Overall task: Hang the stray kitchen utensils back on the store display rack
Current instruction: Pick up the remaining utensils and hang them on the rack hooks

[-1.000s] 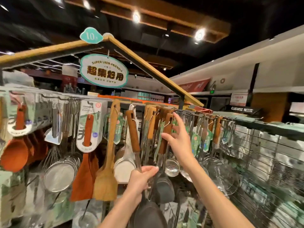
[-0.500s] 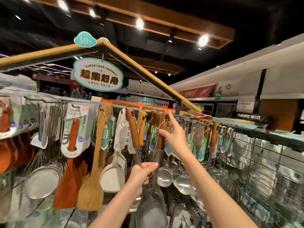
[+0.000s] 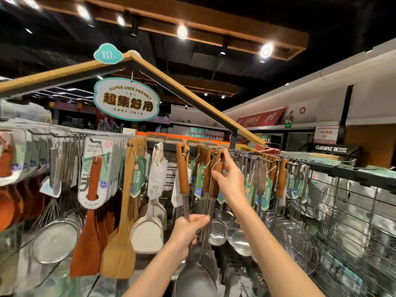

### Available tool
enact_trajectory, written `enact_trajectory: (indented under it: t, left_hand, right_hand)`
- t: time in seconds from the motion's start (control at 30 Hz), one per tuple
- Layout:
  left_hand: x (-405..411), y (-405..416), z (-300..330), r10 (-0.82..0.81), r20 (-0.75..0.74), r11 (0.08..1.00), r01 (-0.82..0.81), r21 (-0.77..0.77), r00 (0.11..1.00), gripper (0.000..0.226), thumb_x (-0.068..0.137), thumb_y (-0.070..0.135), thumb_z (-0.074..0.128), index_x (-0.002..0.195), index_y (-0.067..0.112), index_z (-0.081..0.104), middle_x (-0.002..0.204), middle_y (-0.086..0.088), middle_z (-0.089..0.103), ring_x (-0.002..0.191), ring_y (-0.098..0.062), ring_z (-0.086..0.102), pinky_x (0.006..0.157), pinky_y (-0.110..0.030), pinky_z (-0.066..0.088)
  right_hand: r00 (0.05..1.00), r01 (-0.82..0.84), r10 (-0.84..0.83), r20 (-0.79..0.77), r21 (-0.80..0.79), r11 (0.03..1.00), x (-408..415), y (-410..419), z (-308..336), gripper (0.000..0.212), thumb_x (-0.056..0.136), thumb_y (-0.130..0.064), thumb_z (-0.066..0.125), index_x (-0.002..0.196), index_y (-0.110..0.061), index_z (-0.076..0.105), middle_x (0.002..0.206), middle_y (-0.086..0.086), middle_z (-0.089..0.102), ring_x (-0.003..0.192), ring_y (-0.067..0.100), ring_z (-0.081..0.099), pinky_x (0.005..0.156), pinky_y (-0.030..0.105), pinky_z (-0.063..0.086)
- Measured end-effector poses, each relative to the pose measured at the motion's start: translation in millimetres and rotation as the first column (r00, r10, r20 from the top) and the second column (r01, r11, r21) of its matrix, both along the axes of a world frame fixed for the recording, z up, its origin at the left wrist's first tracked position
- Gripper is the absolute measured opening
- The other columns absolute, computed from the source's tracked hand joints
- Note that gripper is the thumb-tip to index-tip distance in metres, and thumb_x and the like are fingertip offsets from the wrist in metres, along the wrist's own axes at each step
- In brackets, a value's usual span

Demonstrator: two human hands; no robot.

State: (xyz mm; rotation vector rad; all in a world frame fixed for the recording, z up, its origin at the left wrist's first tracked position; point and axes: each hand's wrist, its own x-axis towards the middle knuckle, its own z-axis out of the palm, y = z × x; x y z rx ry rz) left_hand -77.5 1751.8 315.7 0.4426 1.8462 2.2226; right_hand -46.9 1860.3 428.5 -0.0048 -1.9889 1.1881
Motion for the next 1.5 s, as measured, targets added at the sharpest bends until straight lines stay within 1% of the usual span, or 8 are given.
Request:
enact_trajectory:
  t: [0.33, 0.53, 0.67, 0.73, 0.93, 1.23, 1.33, 1.5]
  left_hand:
    - [-1.3, -0.2, -7.9, 0.044, 0.023, 0.999, -0.045, 0.011, 0.999, 0.011, 0.078, 0.024, 0.074, 0.087, 0.018, 0.073, 0.057, 0.011, 0.064, 0.050, -0.006, 0.042, 0.049, -0.022, 0.032]
    - [0.7, 1.9, -4.7, 0.030, -0.014, 1.000, -0.030, -0.010, 0.999, 0.006, 0.080, 0.023, 0.072, 0.086, 0.020, 0.073, 0.055, 0.014, 0.063, 0.053, -0.006, 0.045, 0.049, -0.022, 0.033]
    - [-0.2, 4.6, -1.2, 0.034, 0.016, 0.999, -0.034, 0.001, 0.999, 0.008, 0.083, 0.018, 0.069, 0.090, 0.016, 0.071, 0.063, 0.005, 0.061, 0.048, -0.006, 0.039, 0.044, -0.020, 0.032]
    - [-1.4, 3.1, -1.2, 0.016, 0.026, 1.000, -0.017, 0.007, 1.000, 0.010, 0.083, 0.017, 0.069, 0.092, 0.013, 0.071, 0.069, 0.000, 0.059, 0.045, -0.006, 0.035, 0.039, -0.017, 0.030]
    - [-1.5, -9.6, -3.0, 0.007, -0.003, 0.996, -0.007, 0.093, 1.000, 0.025, 0.090, 0.033, 0.058, 0.100, 0.011, 0.061, 0.046, 0.009, 0.032, 0.038, -0.005, 0.026, 0.036, -0.018, 0.022]
    - [3.6, -24.8, 3.0, -0.054, -0.082, 0.998, 0.051, -0.038, 0.995, 0.037, 0.089, 0.042, 0.056, 0.064, 0.019, 0.044, 0.048, 0.006, 0.029, 0.041, -0.009, 0.024, 0.040, -0.020, 0.021]
    - [6.3, -24.6, 2.2, -0.065, -0.095, 0.996, 0.059, -0.061, 0.993, 0.036, 0.090, 0.039, 0.056, 0.063, 0.019, 0.043, 0.046, 0.007, 0.030, 0.039, -0.007, 0.025, 0.039, -0.019, 0.021]
    - [11.5, -15.1, -1.3, -0.102, -0.070, 0.993, 0.097, -0.074, 0.992, 0.037, 0.090, 0.035, 0.057, 0.060, 0.021, 0.041, 0.045, 0.008, 0.028, 0.038, -0.007, 0.025, 0.037, -0.018, 0.021]
  right_hand:
    - [0.996, 0.020, -0.020, -0.085, -0.009, 1.000, -2.9, -2.1, -12.8, 0.075, 0.087, -0.007, 0.063, 0.145, -0.036, 0.025, 0.147, -0.008, 0.038, 0.132, 0.012, 0.040, 0.109, 0.032, 0.037]
    - [0.994, -0.026, 0.028, -0.104, 0.021, 0.999, 3.3, -0.6, -8.7, 0.075, 0.087, -0.008, 0.063, 0.143, -0.042, 0.026, 0.143, -0.014, 0.039, 0.114, -0.005, 0.050, 0.089, 0.008, 0.044]
    - [0.999, -0.013, 0.015, -0.038, 0.054, 0.998, -3.8, -2.9, -0.8, 0.076, 0.088, -0.007, 0.062, 0.144, -0.041, 0.024, 0.145, -0.001, 0.042, 0.130, 0.017, 0.045, 0.107, 0.032, 0.039]
    - [1.000, -0.003, 0.002, 0.012, 0.061, 0.998, -11.1, -1.0, 1.1, 0.076, 0.088, -0.008, 0.063, 0.145, -0.039, 0.023, 0.145, 0.005, 0.042, 0.127, 0.023, 0.047, 0.098, 0.021, 0.044]
    - [0.997, 0.076, -0.079, 0.017, 0.123, 0.990, -37.6, 0.8, 1.2, 0.077, 0.087, -0.012, 0.065, 0.146, -0.036, 0.023, 0.132, 0.008, 0.047, 0.077, 0.001, 0.047, 0.070, 0.008, 0.039]
    - [0.965, 0.263, -0.262, -0.029, 0.198, 0.944, -54.1, -1.7, -14.1, 0.074, 0.088, -0.021, 0.064, 0.146, -0.038, 0.022, 0.122, 0.003, 0.054, 0.111, 0.022, 0.050, 0.077, 0.032, 0.046]
    - [0.960, 0.242, -0.270, 0.071, 0.267, 0.933, -50.1, 5.7, -12.9, 0.072, 0.088, -0.024, 0.063, 0.147, -0.033, 0.022, 0.138, 0.004, 0.047, 0.120, 0.024, 0.049, 0.090, 0.046, 0.049]
    - [0.980, 0.194, -0.188, -0.062, 0.109, 0.975, -26.7, 9.3, -10.3, 0.049, 0.094, -0.022, 0.054, 0.139, -0.022, 0.037, 0.131, 0.004, 0.044, 0.117, 0.018, 0.048, 0.098, 0.038, 0.043]
